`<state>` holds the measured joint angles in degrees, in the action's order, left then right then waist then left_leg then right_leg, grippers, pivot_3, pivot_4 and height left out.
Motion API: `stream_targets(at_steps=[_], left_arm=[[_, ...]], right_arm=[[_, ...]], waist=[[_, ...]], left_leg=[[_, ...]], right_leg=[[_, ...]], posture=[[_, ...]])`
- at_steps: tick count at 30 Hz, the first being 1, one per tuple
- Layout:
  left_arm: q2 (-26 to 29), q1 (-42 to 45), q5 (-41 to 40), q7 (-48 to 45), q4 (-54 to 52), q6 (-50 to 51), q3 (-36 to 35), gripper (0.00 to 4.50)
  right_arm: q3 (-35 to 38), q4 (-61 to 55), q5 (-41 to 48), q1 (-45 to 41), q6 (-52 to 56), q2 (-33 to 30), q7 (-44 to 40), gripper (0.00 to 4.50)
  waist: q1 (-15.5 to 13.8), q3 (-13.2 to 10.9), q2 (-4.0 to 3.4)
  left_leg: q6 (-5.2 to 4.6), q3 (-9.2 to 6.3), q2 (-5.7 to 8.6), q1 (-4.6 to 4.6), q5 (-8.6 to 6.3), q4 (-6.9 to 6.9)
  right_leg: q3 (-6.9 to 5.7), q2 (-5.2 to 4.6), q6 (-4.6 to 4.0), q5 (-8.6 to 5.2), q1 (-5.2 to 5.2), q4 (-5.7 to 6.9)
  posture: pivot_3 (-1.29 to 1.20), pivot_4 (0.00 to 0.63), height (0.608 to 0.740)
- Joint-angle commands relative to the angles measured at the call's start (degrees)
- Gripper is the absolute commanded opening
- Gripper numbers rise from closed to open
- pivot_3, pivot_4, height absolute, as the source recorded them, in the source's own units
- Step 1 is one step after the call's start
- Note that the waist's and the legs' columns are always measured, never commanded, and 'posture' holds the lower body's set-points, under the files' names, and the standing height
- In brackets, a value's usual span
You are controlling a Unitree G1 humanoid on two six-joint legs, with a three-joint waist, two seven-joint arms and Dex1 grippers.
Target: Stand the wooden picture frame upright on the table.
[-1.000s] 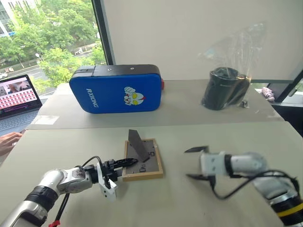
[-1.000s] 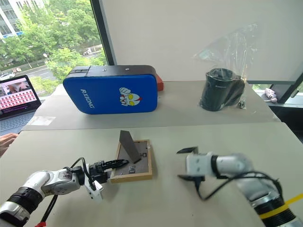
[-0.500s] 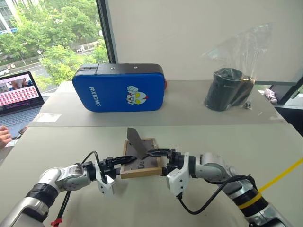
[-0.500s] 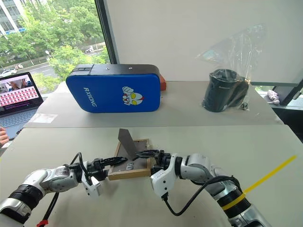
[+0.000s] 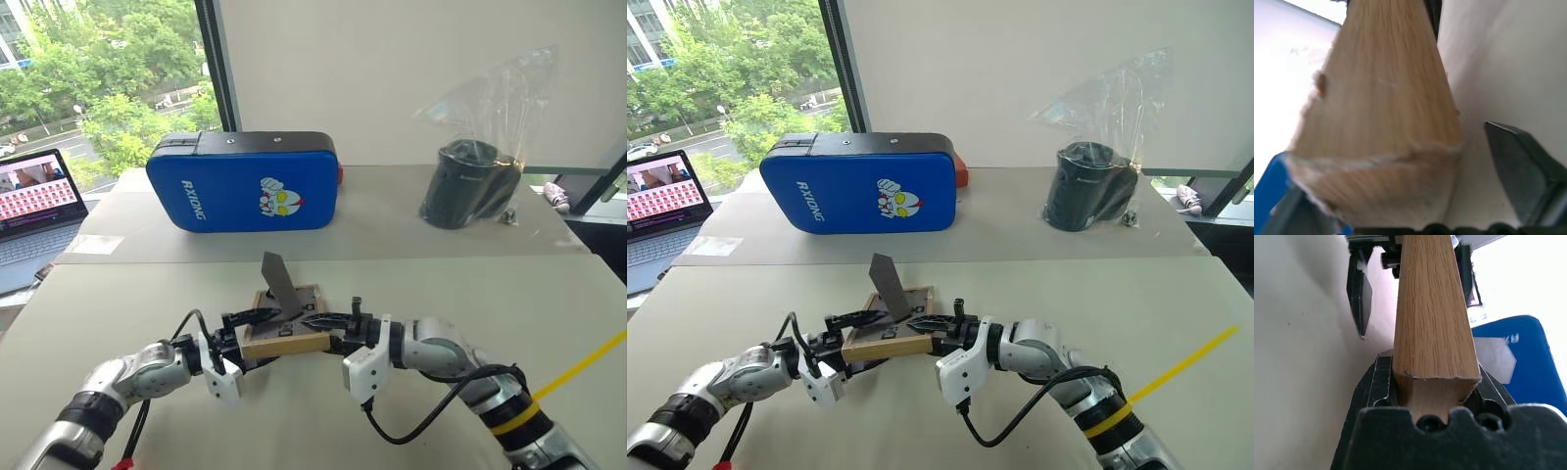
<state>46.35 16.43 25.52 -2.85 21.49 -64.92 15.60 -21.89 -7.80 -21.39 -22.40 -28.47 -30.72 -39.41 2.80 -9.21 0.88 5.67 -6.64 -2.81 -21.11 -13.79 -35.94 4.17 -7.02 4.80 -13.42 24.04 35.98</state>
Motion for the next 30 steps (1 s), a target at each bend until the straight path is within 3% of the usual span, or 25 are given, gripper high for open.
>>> stream_targets(at_steps=[1, 3, 6, 9, 14, 15, 21, 23, 30], left_arm=[[3.3, -7.7, -11.2, -2.1, -11.2, 9.3, -9.0, 4.45], [3.0, -12.2, -13.6, -3.6, -16.6, 14.2, -11.7, 4.45], [0.6, -19.8, -15.8, -4.7, -23.3, 22.6, -15.7, 4.45], [-3.1, -24.6, -15.7, -6.0, -27.2, 27.8, -16.0, 4.45], [-6.4, -26.5, -15.3, -9.0, -30.5, 31.2, -16.1, 4.45], [-6.7, -26.6, -15.2, -9.4, -30.9, 31.4, -16.3, 4.45], [-9.1, -26.1, -14.9, -11.2, -33.3, 33.5, -16.4, 4.45], [-9.5, -26.4, -14.7, -11.8, -33.7, 33.6, -16.6, 4.50], [-10.2, -27.2, -15.0, -13.2, -34.2, 33.7, -17.4, 4.50]], right_arm=[[7.3, -4.7, 11.0, -1.0, 12.4, -2.1, -4.6, 1.23], [9.2, -6.2, 15.2, -1.5, 17.5, -3.4, -7.1, 1.23], [13.9, -8.5, 28.2, -5.7, 33.8, -5.4, -13.1, 1.23], [17.1, -8.5, 43.5, -13.7, 60.5, -8.4, -18.5, 1.23], [18.0, 1.1, 54.9, -26.3, 87.4, -9.8, -21.6, 1.23], [18.2, 2.8, 56.3, -27.9, 90.9, -9.4, -21.4, 1.23], [12.4, 9.3, 52.9, -28.6, 89.2, -8.9, -23.7, 1.23], [11.7, 9.7, 52.5, -28.3, 88.7, -8.8, -23.7, 2.23], [14.5, 8.4, 54.8, -27.8, 90.6, -9.5, -23.8, 4.45]], waist=[[-0.1, 0.0, 0.02], [-0.3, 0.0, 0.02], [-0.4, -0.1, 0.00], [-0.3, -0.1, -0.04], [-0.2, -0.2, -0.05], [-0.2, -0.2, -0.04], [-0.4, -0.2, -0.04], [-0.3, -0.2, -0.04], [-0.2, -0.2, -0.04]], left_leg=[[-0.01, 0.00, -0.01, 0.01, -0.01, -0.02], [-0.02, 0.00, -0.01, 0.03, -0.01, -0.04], [-0.02, 0.00, -0.01, 0.08, -0.01, -0.04], [-0.03, 0.00, -0.02, 0.05, -0.01, -0.04], [-0.14, -0.01, -0.02, 0.03, -0.06, -0.04], [-0.14, -0.01, -0.02, 0.02, -0.06, -0.04], [-0.26, -0.01, -0.02, -0.12, -0.11, -0.05], [-0.30, -0.01, -0.01, -0.12, -0.13, -0.05], [-0.31, -0.01, -0.01, -0.09, -0.14, -0.07]], right_leg=[[0.00, 0.00, -0.01, 0.01, 0.01, 0.03], [0.01, 0.00, -0.01, 0.01, -0.04, 0.06], [0.00, 0.00, -0.01, 0.01, -0.12, 0.04], [-0.01, 0.00, -0.04, 0.01, -0.06, 0.08], [-0.03, 0.01, -0.13, 0.02, -0.01, 0.10], [-0.02, 0.01, -0.14, 0.03, 0.01, 0.10], [-0.03, 0.01, -0.12, 0.02, 0.09, -0.01], [-0.03, 0.01, -0.12, 0.02, 0.10, -0.02], [-0.03, 0.01, -0.12, 0.02, 0.10, 0.04]], posture=[[0.00, 0.150, 0.740], [0.00, 0.150, 0.740], [0.00, 0.150, 0.740], [0.00, 0.150, 0.740], [0.00, 0.150, 0.740], [0.00, 0.150, 0.740], [0.00, 0.150, 0.740], [0.00, 0.150, 0.740], [0.00, 0.150, 0.740]])
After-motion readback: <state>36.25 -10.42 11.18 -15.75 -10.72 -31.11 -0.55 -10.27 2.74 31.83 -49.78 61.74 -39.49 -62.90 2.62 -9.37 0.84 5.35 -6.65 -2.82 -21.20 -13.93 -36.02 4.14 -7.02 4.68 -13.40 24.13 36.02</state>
